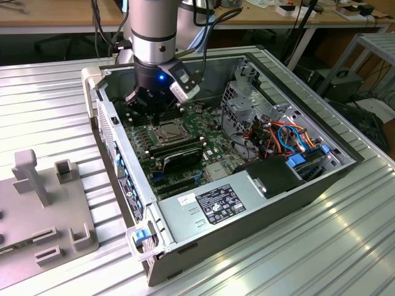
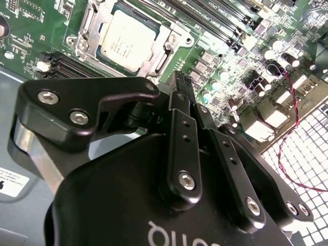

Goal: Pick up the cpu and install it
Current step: 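Install the first cpu locking lever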

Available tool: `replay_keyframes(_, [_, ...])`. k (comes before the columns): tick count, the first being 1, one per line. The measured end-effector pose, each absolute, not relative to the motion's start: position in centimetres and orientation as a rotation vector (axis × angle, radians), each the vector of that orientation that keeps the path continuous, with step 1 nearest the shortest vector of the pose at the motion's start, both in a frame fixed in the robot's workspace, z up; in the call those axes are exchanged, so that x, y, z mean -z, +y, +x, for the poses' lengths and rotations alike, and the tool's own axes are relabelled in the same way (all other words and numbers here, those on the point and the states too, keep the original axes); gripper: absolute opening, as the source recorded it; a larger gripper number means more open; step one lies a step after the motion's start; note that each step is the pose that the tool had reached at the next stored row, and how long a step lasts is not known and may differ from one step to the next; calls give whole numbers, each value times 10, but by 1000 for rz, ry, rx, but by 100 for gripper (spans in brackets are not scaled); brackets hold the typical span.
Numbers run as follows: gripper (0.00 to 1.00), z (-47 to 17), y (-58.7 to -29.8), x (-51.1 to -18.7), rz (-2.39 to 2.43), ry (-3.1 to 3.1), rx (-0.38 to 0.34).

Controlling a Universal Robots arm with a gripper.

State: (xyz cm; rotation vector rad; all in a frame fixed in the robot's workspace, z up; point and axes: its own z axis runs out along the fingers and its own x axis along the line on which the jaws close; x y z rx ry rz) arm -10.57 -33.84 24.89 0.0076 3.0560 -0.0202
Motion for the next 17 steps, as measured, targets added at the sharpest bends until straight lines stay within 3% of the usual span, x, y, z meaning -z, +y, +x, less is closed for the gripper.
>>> replay_keyframes(17, [11,-115,-336,-249,10,3048,-32])
